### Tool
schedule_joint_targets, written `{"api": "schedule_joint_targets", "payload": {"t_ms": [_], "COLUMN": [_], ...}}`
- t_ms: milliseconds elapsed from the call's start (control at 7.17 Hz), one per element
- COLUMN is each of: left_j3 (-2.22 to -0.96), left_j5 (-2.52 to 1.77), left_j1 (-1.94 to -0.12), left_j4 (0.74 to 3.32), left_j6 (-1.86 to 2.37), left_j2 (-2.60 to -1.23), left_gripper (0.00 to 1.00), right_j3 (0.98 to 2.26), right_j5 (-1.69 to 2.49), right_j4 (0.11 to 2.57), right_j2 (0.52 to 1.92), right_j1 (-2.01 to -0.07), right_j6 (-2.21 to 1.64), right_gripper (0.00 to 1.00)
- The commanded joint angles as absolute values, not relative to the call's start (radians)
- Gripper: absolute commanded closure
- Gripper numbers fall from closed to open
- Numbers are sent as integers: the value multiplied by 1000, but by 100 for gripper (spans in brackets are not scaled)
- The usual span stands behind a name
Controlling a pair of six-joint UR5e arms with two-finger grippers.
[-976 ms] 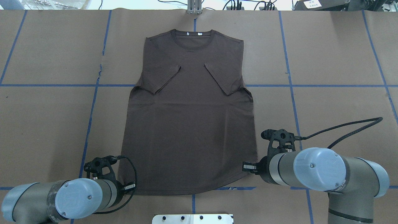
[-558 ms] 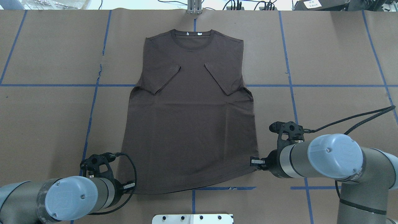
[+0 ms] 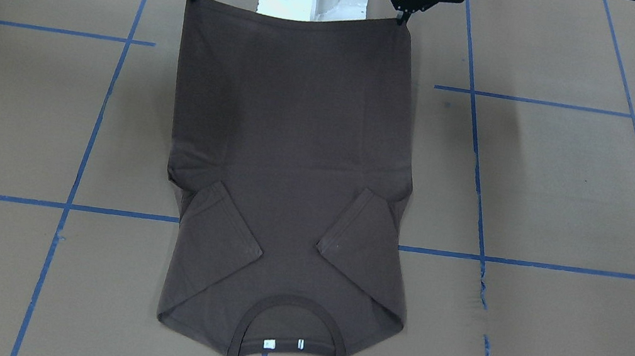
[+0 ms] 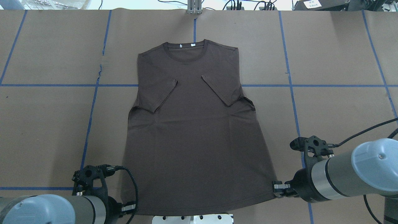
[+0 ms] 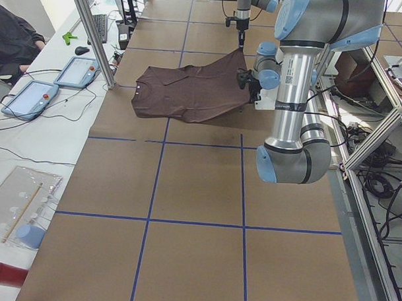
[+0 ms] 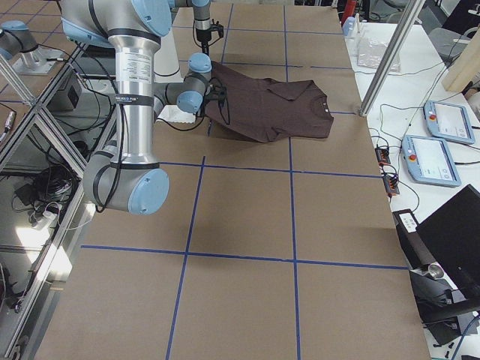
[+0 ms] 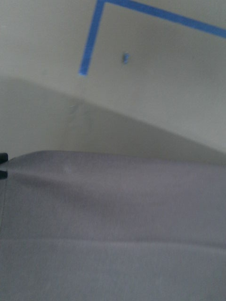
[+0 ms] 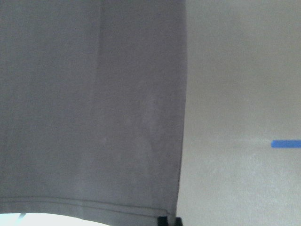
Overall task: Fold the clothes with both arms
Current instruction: 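Lift the hem with both grippers and fold it toward the collar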
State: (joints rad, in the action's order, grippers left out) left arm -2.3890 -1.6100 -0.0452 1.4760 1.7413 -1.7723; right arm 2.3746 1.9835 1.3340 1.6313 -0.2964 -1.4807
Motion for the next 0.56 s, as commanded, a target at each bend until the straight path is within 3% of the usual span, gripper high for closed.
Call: {"api": "schedule_joint_targets", "payload": {"t_ms": [0, 418], "left_j3": [-2475, -2438], "left_j5": [-1624, -1623], "left_j1": [11, -113], "left_j4": [1421, 1422], "left_j6": [1736, 1662], "left_j2": [-1776, -1851], "left_gripper": [100, 100], "right_j3": [2425, 2340], "right_j5": [2039, 2043], "right_j4": [1335, 1335], "right_j2": [1669, 1562], "right_j1": [-276, -461], "right_j6": [-1480, -1295], "right_gripper": [100, 100]}}
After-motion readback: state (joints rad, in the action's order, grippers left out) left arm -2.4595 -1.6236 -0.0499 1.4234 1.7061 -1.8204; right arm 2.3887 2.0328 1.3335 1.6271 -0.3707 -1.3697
